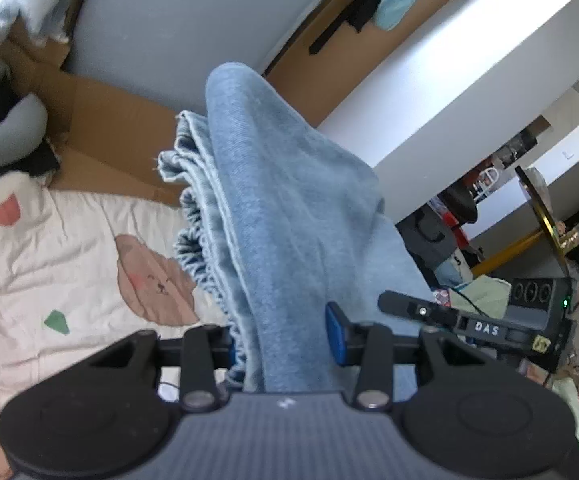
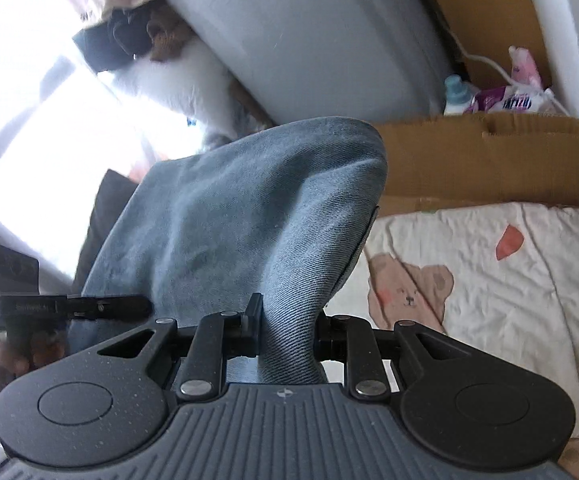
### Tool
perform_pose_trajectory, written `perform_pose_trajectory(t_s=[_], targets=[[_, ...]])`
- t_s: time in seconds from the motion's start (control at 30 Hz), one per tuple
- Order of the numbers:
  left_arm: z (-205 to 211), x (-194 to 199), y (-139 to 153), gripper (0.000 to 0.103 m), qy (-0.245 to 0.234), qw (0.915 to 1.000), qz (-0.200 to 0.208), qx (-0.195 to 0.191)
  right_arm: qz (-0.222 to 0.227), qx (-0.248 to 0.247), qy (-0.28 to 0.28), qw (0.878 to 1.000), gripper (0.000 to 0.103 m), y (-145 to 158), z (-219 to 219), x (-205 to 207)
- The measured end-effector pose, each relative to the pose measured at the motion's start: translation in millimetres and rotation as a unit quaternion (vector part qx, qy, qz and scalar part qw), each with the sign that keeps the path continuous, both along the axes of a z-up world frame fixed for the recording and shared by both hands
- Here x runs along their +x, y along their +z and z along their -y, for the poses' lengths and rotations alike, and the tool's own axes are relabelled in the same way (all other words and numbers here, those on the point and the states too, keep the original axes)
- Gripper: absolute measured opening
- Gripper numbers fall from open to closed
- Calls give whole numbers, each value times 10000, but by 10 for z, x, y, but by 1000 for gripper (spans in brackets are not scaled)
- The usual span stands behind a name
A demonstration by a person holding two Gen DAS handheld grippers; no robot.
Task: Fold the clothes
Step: 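Lift the folded jeans stack off the duvet with both grippers and carry it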
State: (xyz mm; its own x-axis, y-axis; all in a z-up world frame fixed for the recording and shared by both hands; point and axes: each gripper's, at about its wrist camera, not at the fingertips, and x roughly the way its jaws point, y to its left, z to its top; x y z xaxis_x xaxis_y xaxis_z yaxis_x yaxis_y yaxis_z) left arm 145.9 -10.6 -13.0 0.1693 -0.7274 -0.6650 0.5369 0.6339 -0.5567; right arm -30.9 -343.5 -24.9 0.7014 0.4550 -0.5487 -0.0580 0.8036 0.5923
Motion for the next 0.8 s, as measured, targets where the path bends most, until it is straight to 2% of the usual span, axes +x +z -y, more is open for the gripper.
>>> perform_pose_trajectory(t_s=[0.2, 0.5, 0.8], targets=[[221, -108, 295, 43, -33, 9997, 174, -177, 243, -51, -48, 9997, 22, 366, 211, -104], [698, -258, 520, 43, -141, 9985, 235, -480, 376, -308, -263, 9985, 22, 866, 662, -262], [1347, -313, 574, 43, -446, 9965, 211, -670, 461, -530, -594, 9958, 23, 1147, 1218, -436]])
